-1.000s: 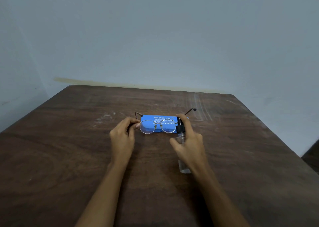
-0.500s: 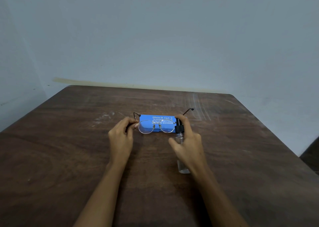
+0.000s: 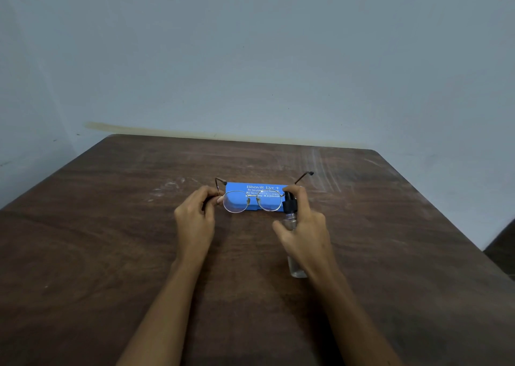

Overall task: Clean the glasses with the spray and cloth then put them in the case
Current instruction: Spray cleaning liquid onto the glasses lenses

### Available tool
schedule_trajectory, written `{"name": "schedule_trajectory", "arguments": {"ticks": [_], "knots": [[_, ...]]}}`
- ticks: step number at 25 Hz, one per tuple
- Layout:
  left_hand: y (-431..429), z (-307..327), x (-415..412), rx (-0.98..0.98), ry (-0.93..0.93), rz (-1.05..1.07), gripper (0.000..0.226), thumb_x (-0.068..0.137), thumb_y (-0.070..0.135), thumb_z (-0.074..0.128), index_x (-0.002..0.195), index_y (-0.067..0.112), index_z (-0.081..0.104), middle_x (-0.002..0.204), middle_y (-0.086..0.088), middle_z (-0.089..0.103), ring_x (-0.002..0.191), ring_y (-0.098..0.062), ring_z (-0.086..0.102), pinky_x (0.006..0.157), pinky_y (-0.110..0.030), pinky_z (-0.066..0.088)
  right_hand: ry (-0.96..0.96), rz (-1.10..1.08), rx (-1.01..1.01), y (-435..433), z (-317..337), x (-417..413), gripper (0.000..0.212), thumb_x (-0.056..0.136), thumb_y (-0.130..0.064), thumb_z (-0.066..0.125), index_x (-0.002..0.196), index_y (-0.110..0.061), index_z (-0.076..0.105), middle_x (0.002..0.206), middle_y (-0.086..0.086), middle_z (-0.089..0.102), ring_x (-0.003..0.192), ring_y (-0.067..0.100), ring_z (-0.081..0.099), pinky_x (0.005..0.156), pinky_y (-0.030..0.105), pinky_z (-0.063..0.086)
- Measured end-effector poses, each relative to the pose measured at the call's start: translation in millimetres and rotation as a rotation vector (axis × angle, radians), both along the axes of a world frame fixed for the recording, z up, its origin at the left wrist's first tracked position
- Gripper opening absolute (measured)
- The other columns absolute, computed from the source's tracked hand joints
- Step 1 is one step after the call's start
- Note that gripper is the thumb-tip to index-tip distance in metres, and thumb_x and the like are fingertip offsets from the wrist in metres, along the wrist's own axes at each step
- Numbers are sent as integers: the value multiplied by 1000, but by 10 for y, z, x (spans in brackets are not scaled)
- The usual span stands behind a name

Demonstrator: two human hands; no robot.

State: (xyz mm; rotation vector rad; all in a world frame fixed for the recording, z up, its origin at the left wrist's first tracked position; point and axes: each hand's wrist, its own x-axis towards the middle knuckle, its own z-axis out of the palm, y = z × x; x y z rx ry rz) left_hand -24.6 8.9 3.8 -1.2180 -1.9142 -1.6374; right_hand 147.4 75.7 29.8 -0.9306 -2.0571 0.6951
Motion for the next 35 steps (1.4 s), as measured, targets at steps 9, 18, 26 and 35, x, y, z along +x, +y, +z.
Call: {"name": "schedule_trajectory", "arguments": {"ticks": [9, 18, 26, 35], "knots": [[6, -9, -6, 24, -121, 20, 12, 77, -5, 63, 80, 7, 65, 75, 3, 66, 68, 1, 55, 64, 3, 35, 87, 5, 3, -6, 12, 2, 68, 69, -7, 58, 117, -49, 34, 75, -4, 66, 60, 18, 60, 62, 38, 54], [16, 80, -36, 119, -654, -140, 10, 82, -3, 60, 81, 6, 63, 67, -2, 66, 56, -6, 65, 57, -12, 53, 216, 86, 102, -21, -43, -33, 75, 70, -2, 61, 116, -56, 36, 61, 0, 61, 50, 15, 53, 54, 27, 47], [-55, 173, -95, 263, -1217, -428, 17, 83, -8, 53, 72, -1, 63, 51, -2, 69, 51, -10, 68, 50, -14, 54, 205, 206, 177, -46, -98, -181, 73, 70, -7, 63, 121, -52, 36, 58, -10, 55, 51, 12, 52, 52, 17, 42], [-52, 184, -161, 251, -1446, -551, 43, 84, -12, 48, 49, 1, 70, 55, -9, 71, 53, -14, 69, 47, -15, 53, 149, 281, 196, -55, 18, -392, 66, 75, -7, 61, 128, -37, 37, 72, -26, 49, 52, 5, 50, 55, 8, 38]]}}
